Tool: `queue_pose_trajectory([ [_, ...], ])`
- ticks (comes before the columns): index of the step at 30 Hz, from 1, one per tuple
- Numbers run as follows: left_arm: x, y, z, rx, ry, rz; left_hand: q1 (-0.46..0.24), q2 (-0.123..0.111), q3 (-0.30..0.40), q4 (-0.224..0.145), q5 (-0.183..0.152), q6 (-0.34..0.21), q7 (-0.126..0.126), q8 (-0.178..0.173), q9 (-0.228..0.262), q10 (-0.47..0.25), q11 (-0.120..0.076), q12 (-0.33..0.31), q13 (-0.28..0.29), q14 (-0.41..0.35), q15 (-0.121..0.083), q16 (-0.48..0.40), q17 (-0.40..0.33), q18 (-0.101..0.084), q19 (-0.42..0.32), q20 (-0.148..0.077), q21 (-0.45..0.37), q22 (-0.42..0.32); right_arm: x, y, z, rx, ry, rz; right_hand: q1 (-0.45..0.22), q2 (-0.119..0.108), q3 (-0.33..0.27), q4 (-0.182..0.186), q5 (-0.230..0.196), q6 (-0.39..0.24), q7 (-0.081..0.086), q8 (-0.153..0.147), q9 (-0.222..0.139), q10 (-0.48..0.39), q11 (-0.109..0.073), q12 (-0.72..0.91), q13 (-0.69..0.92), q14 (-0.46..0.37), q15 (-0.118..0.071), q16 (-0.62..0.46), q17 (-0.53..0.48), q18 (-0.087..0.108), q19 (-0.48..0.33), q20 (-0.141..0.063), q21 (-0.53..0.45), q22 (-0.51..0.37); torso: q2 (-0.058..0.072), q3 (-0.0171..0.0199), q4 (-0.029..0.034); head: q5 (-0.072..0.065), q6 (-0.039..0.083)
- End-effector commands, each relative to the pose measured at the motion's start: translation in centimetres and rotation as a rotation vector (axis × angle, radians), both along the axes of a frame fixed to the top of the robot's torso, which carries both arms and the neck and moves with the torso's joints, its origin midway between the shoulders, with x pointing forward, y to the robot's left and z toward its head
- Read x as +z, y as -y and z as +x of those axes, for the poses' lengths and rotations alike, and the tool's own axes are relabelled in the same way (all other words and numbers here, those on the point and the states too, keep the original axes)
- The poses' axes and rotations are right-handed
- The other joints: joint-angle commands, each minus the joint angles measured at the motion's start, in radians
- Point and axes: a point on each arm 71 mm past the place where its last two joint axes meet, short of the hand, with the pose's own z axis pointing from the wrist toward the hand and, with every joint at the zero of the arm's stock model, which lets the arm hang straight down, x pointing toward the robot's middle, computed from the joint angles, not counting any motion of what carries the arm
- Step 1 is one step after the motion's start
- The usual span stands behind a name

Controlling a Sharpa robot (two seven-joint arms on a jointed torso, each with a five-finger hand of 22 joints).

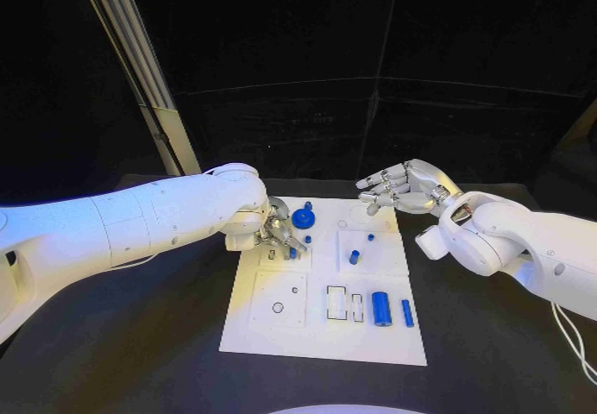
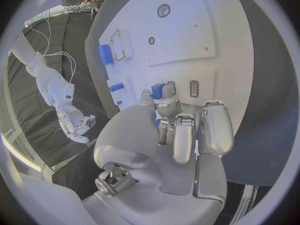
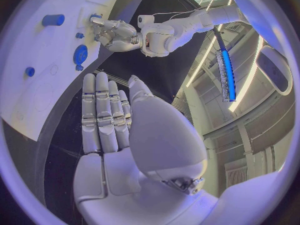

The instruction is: Assemble the parts on the task board

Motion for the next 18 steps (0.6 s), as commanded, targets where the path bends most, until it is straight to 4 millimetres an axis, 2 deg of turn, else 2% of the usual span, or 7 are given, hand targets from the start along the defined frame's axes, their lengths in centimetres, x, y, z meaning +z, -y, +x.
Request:
queue_pose_trajectory([
  [1, 0.2, 0.1, 0.0, -0.006, 0.011, -0.023, 0.036, 0.015, 0.04, -0.023, 0.003, -0.013, -0.002, 0.001, 0.002, -0.004, -0.009, -0.002, -0.004, 0.104, -0.008, 0.003, 0.263, -0.016, -0.003, -0.005, 0.001, -0.002, 0.1, -0.1, 0.0, 0.012, -0.003, 0.005, -0.005, -0.002, -0.002, -0.002, 0.005, -0.008, -0.002, -0.003, 0.0, -0.008, 0.002, -0.005, -0.001, -0.002, 0.004, -0.004, -0.001, 0.002, -0.001, 0.007, -0.007, -0.001, 0.0, 0.0003, -0.0001, 0.001, -0.001],
  [4, 0.2, 0.0, 0.0, 0.0, 0.016, -0.045, 0.103, 0.033, 0.116, -0.07, 0.004, -0.027, -0.007, -0.006, 0.0, -0.011, -0.016, -0.011, -0.009, 0.104, -0.014, 0.003, 0.263, -0.014, -0.005, -0.01, -0.002, -0.006, 0.1, -0.1, 0.0, 0.013, -0.007, 0.004, -0.005, -0.002, -0.002, -0.002, 0.005, -0.008, -0.002, -0.003, 0.0, -0.008, 0.003, -0.005, -0.001, -0.003, 0.004, -0.005, -0.001, 0.002, -0.001, 0.007, -0.008, -0.001, 0.0, 0.0003, -0.0002, 0.001, -0.002],
  [7, 0.3, -0.1, 0.0, 0.004, 0.02, -0.064, 0.133, 0.026, 0.194, -0.104, 0.006, -0.033, -0.003, -0.007, 0.002, -0.01, -0.014, -0.015, -0.008, 0.104, -0.014, 0.003, 0.263, -0.015, -0.005, -0.013, -0.003, -0.005, 0.0, -0.1, 0.1, 0.014, -0.01, 0.003, -0.009, -0.001, -0.003, 0.0, 0.003, -0.009, -0.001, -0.003, 0.0, -0.008, 0.003, -0.005, -0.003, -0.004, 0.005, -0.007, -0.002, 0.002, -0.002, 0.008, -0.01, -0.003, 0.0, 0.0002, 0.0002, 0.001, -0.002],
  [9, 0.3, -0.1, -0.1, 0.008, 0.02, -0.075, 0.101, -0.016, 0.324, -0.12, 0.003, -0.034, 0.01, 0.003, 0.012, 0.001, -0.006, -0.016, -0.007, 0.104, -0.006, 0.003, 0.263, -0.015, -0.003, -0.01, -0.002, -0.001, 0.0, -0.2, 0.1, 0.015, -0.012, 0.002, -0.01, -0.002, -0.003, 0.0, 0.002, -0.009, -0.001, -0.003, 0.0, -0.008, 0.004, -0.004, -0.003, -0.004, 0.006, -0.008, -0.003, 0.002, -0.003, 0.009, -0.011, -0.003, 0.0, 0.0005, 0.0007, 0.001, -0.003],
  [11, 0.3, -0.3, -0.3, 0.011, 0.019, -0.082, 0.002, -0.092, 0.518, -0.114, 0.006, -0.034, 0.017, 0.018, 0.027, 0.007, -0.017, -0.014, -0.007, 0.104, -0.007, 0.003, 0.263, -0.011, -0.003, -0.009, -0.003, 0.001, 0.0, -0.2, 0.1, 0.017, -0.014, 0.001, -0.01, -0.002, -0.003, 0.0, 0.002, -0.009, -0.001, -0.003, 0.0, -0.009, 0.004, -0.004, -0.003, -0.004, 0.006, -0.009, -0.003, 0.002, -0.003, 0.009, -0.012, -0.003, 0.0, 0.0008, 0.001, 0.001, -0.004],
  [13, 0.3, -0.4, -0.4, 0.017, 0.019, -0.084, -0.013, -0.113, 0.582, -0.13, 0.008, -0.036, 0.001, 0.025, 0.034, 0.009, -0.011, -0.013, -0.007, 0.104, -0.003, 0.003, 0.263, -0.016, -0.002, -0.006, -0.003, 0.004, -0.1, -0.2, 0.2, 0.02, -0.015, 0.001, -0.012, -0.002, -0.004, 0.001, 0.0, -0.01, 0.0, -0.003, 0.0, -0.01, 0.004, -0.005, -0.004, -0.005, 0.007, -0.011, -0.003, 0.001, -0.003, 0.009, -0.013, -0.004, 0.0, 0.0007, 0.0014, 0.001, -0.004],
  [18, 0.3, -1.1, -0.7, 0.04, 0.036, -0.085, -0.086, -0.168, 0.724, -0.15, 0.004, -0.044, 0.004, 0.056, 0.06, 0.014, -0.011, -0.014, -0.016, 0.104, -0.008, 0.003, 0.263, -0.017, 0.001, -0.004, -0.002, 0.009, -0.1, -0.2, 0.2, 0.023, -0.017, 0.001, -0.022, 0.002, -0.006, 0.005, -0.032, -0.013, 0.001, -0.003, 0.0, -0.013, 0.007, -0.003, -0.008, -0.005, 0.009, -0.019, -0.006, 0.002, -0.004, 0.013, -0.023, -0.009, -0.001, 0.0004, 0.0043, 0.001, -0.003],
])
